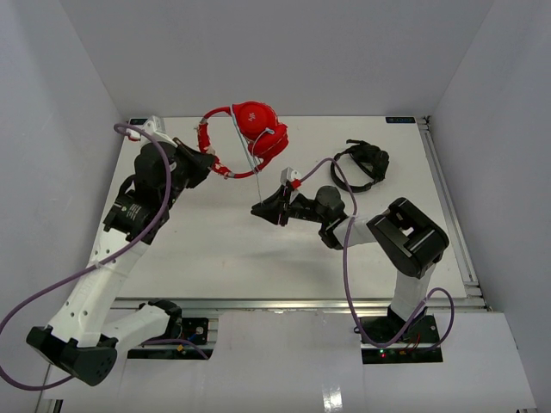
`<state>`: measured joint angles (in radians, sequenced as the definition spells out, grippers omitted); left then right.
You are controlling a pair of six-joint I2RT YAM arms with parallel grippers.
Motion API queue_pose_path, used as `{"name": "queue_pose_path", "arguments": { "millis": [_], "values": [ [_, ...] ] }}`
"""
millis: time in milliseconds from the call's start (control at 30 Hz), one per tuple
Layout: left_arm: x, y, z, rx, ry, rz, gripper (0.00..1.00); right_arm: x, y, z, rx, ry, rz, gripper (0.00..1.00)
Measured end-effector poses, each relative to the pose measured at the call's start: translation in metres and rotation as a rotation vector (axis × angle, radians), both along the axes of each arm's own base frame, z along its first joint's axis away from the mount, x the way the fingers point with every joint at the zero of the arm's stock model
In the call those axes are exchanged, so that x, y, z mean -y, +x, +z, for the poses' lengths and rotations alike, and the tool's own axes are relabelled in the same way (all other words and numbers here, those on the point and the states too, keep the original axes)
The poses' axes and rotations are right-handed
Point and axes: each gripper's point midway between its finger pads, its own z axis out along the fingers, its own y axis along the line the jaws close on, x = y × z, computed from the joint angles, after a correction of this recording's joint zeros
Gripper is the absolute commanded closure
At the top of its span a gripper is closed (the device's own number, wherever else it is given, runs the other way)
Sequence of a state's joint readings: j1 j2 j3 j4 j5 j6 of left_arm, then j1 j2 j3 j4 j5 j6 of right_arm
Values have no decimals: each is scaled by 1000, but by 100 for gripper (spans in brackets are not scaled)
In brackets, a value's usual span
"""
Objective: Wrap the headphones
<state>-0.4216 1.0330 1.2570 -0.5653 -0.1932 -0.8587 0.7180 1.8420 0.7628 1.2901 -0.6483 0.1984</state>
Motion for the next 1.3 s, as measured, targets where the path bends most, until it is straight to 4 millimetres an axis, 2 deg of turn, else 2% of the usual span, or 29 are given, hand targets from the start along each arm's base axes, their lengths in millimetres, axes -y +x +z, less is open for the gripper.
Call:
{"name": "queue_pose_path", "arguments": {
  "millis": [133, 300, 533, 733, 867, 1167, 1300],
  "values": [
    [16, -5, -1, 23, 16, -115, 100, 12, 15, -2, -27, 2, -43, 92],
    [35, -15, -7, 40, 71, -275, 100, 46, 50, 9, -58, 26, -134, 92],
    [59, -22, -16, 68, 149, -498, 100, 73, 55, 33, -32, 66, -170, 92],
    [84, -15, -58, 16, 232, -701, 100, 89, 61, 28, -46, 57, -207, 92],
    [92, -9, -85, -15, 280, -794, 100, 94, 63, 28, -44, 55, -208, 92],
    [91, 5, -133, -95, 427, -891, 100, 100, 61, 15, -28, 12, -188, 92],
    [87, 15, -152, -142, 477, -895, 100, 102, 64, 1, -41, -34, -203, 92]
  ]
}}
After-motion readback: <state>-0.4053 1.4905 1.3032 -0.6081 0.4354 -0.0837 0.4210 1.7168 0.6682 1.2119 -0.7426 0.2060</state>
